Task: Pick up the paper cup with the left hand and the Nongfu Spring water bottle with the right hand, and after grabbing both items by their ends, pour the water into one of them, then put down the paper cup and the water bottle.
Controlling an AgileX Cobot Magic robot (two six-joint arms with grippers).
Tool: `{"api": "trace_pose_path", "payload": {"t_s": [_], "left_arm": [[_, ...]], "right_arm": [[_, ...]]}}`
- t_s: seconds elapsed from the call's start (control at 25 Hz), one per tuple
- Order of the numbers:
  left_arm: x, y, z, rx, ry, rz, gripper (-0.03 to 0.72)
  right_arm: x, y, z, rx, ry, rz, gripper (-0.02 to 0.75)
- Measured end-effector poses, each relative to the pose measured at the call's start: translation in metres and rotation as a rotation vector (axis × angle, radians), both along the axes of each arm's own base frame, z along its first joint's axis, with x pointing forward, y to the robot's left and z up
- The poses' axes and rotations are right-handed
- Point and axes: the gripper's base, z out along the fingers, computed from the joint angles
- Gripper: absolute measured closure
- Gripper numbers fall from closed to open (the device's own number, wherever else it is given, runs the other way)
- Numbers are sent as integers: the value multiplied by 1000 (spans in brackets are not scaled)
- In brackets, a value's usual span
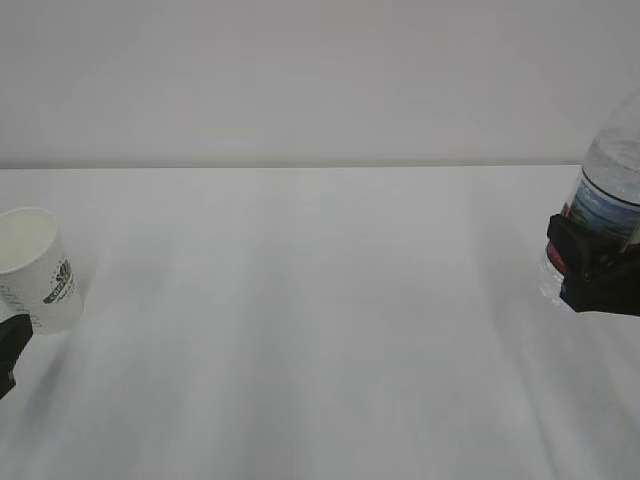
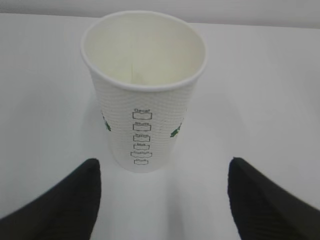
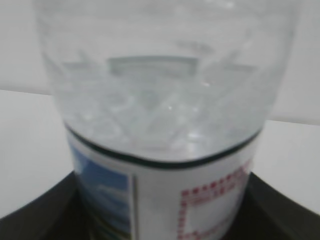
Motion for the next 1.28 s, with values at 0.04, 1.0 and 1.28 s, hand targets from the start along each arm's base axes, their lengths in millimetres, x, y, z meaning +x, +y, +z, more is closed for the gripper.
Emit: {"api": "trace_pose_path", "payload": {"t_s": [0.04,1.0,1.28], "left_arm": [[0,0,0,0,0,0,111],[1,-3,-16,24,88,-35,109],[6,-3,-14,21,69,-18,86]], "right_arm": [[0,0,0,0,0,0,224],[0,0,0,10,-3,0,225],[0,0,1,17,-3,2,225]]}}
